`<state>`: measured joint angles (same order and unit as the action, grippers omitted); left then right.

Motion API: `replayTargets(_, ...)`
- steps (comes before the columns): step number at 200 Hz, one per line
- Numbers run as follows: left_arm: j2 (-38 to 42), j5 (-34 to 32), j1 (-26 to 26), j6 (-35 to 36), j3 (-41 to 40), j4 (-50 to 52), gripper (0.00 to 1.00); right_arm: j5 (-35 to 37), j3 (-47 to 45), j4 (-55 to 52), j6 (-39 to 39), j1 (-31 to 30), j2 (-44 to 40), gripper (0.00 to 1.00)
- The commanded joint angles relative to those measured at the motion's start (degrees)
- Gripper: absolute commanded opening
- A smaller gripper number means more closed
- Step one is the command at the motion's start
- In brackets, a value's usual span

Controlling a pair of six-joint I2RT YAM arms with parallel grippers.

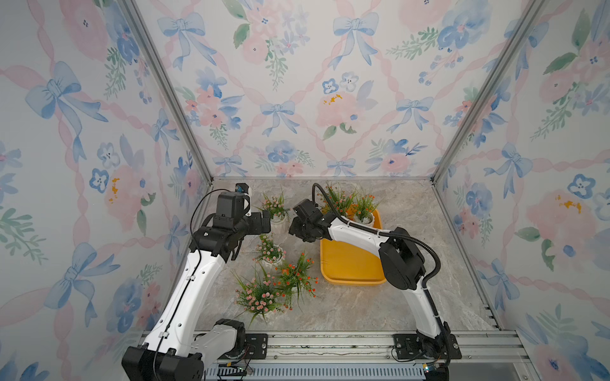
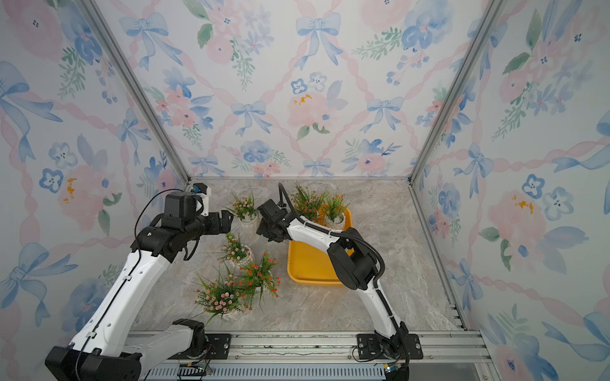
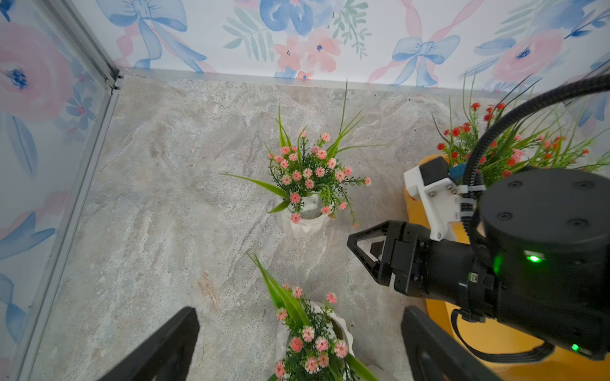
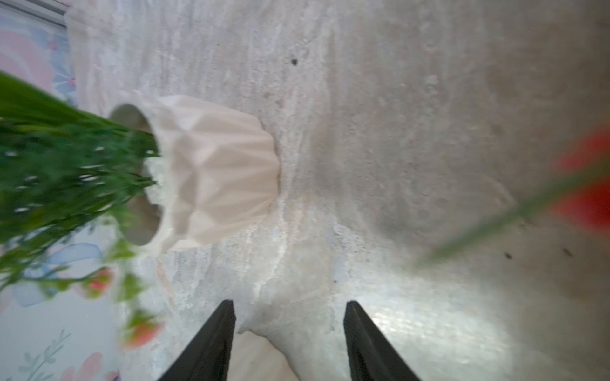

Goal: Put the potted gypsophila into the storage box
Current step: Pick up the baby's breath potted plant from the center of the board.

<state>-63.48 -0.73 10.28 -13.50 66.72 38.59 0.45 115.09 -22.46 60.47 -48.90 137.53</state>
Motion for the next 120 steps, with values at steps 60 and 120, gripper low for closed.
replayTargets(60,-0.91,0.74,-0.92,3.56,1.01,-1.17,0.98,-0.41,15.19,-4.09,3.99,0.16,9.1,0.51)
replayTargets(120,-1.74,0.78,-1.32,4.79,1.66,-1.18,0.98,-0.98,8.86,-1.77,4.11,0.65,6.03,0.49)
